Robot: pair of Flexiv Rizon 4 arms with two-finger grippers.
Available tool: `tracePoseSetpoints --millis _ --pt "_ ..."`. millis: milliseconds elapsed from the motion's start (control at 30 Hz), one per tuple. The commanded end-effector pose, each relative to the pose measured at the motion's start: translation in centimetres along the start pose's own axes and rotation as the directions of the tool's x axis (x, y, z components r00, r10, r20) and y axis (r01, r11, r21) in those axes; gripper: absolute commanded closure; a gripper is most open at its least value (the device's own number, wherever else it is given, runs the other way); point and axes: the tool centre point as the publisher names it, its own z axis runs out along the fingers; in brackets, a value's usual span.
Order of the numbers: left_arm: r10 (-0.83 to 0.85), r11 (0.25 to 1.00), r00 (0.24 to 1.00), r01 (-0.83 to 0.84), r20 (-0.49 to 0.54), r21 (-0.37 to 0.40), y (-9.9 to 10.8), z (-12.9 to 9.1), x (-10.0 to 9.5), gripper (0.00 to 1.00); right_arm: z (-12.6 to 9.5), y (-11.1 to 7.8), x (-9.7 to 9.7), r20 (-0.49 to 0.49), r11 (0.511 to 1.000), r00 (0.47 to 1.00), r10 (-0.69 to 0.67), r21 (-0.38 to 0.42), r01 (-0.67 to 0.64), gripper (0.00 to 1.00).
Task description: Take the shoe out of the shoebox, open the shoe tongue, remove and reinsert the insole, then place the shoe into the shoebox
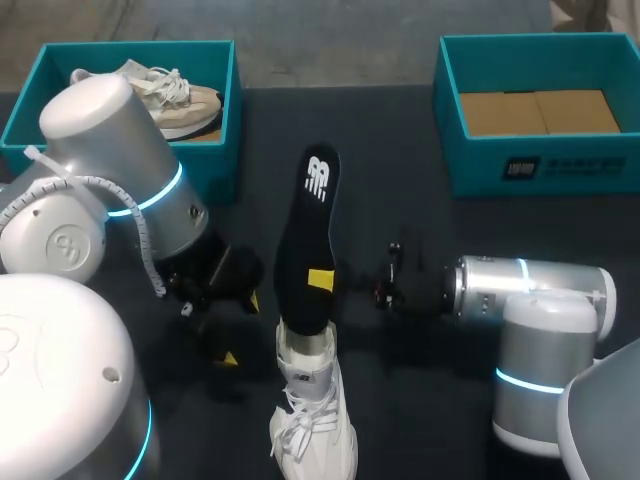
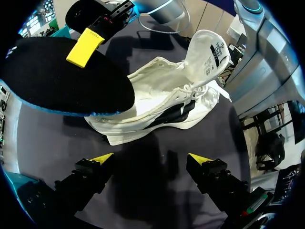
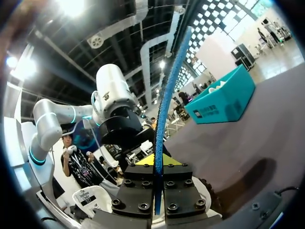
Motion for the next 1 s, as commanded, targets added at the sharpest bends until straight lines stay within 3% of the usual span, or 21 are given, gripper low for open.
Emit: tracePoseSetpoints --millis 33,1000 --pt "0.000 1.000 1.000 0.000 0.002 -0.001 0.0 0.1 0.1 0.00 0.3 -0.2 0.0 0.007 1.000 1.000 0.015 0.003 -0.015 1.00" --pt "0.000 1.000 1.000 0.000 0.002 -0.001 0.0 0.1 0.1 0.00 1.1 -1.7 1.1 -0.018 0.995 0.995 0.097 0.006 -0.097 1.00"
